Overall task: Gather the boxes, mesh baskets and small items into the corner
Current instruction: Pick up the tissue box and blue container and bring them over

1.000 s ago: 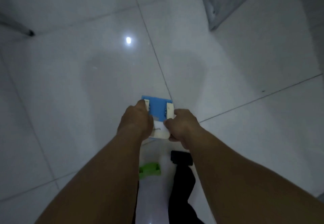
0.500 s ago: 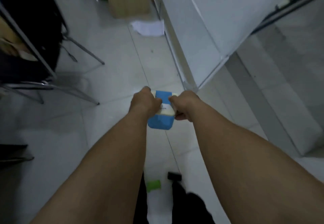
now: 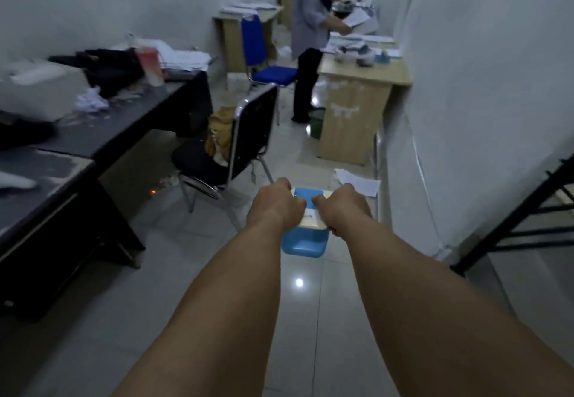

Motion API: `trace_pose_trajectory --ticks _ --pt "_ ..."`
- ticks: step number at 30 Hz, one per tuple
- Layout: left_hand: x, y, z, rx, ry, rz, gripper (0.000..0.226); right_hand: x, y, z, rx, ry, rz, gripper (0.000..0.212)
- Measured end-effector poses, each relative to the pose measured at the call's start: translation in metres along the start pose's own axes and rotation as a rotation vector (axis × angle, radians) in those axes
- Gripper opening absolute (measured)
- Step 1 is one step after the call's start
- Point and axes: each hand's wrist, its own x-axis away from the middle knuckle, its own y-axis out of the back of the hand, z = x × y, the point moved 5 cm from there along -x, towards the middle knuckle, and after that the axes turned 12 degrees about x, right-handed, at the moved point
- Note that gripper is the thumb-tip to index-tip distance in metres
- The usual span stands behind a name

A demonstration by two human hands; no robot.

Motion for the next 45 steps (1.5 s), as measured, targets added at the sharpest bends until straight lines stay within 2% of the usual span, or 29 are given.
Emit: trace_pose_trajectory --ticks 7,13,19,26,29,34,40,45 --pt "0.056 0.085 0.039 0.01 0.053 -0.194 0.024 0.077 -0.019 0.062 0.124 0.265 0.024 0.046" --pt "0.154 0.172 0.122 0.03 0.214 -0.354 0.025 0.194 -0.081 0.11 0.231 0.496 0.139 0.04" --pt "0.304 0.262 0.221 0.011 0.375 -0.542 0.027 0.365 -0.156 0.138 0.362 0.778 0.23 0.035" --pt "0.547 0.349 0.342 0.053 0.651 -0.802 0.029 0.621 -0.251 0.131 0.516 1.138 0.46 0.031" --pt "0.652 0.369 0.379 0.109 0.796 -0.951 0.032 0.727 -0.279 0.12 0.554 1.336 0.52 0.03" --pt "0.775 0.383 0.408 0.165 0.944 -1.196 0.045 0.846 -0.299 0.095 0.59 1.61 0.532 0.044" --pt "0.843 0.377 0.414 0.131 1.073 -1.32 0.044 0.911 -0.31 0.075 0.609 1.789 0.557 0.048" --pt "0.883 0.368 0.423 0.091 1.155 -1.333 0.035 0.949 -0.32 0.053 0.632 1.851 0.581 0.047"
